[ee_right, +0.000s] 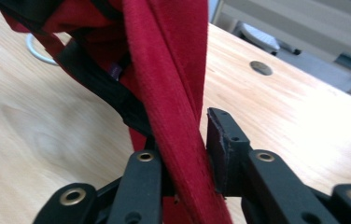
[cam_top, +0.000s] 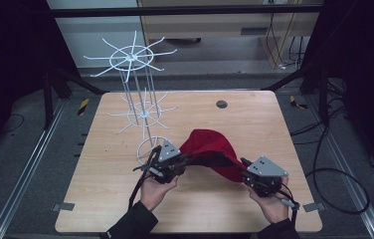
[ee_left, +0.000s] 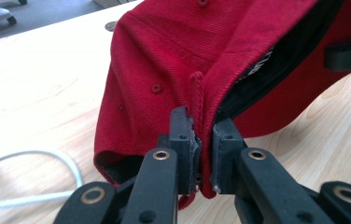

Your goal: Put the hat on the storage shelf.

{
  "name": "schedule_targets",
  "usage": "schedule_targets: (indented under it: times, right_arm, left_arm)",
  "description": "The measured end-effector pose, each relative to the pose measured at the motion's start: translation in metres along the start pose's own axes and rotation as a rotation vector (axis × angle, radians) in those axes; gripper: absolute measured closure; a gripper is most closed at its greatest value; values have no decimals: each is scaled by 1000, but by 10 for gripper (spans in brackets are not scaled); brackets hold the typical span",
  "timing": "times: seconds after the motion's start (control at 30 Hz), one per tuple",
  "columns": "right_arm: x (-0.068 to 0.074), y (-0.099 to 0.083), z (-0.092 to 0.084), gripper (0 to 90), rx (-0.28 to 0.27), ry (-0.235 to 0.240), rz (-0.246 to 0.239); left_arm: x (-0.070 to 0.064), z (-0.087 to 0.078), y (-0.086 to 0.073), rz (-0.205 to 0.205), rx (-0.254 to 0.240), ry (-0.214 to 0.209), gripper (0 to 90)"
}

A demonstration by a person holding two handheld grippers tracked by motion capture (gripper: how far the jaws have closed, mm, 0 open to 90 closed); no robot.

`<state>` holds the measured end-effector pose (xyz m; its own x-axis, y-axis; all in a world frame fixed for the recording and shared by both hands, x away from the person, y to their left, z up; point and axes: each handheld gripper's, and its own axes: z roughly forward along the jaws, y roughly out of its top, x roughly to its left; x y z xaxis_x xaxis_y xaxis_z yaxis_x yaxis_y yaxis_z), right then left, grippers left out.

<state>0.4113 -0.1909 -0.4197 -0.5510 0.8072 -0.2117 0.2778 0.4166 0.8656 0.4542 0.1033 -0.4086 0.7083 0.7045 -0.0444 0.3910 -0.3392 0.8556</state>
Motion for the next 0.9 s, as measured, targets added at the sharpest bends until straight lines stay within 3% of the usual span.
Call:
schedule_targets:
  times: [0.2,0.43,0.6,0.7,0.9]
  right_arm:
    - [4,2,-2,647,-2,72,67]
    - [8,5,-11,566,-37,130,106]
    - [7,9,-20,557,-76,158,143]
    - [5,11,-24,568,-82,160,146]
    - [2,12,-27,615,-82,193,194]
  left_arm:
    - [3,-7,-9,-3,1,1,810]
    - [4,-9,-14,-2,3,-2,811]
    - [3,-10,-16,1,8,-4,811]
    - [2,-11,-19,3,14,-6,811]
    - [1,-13,-26,6,23,-11,811]
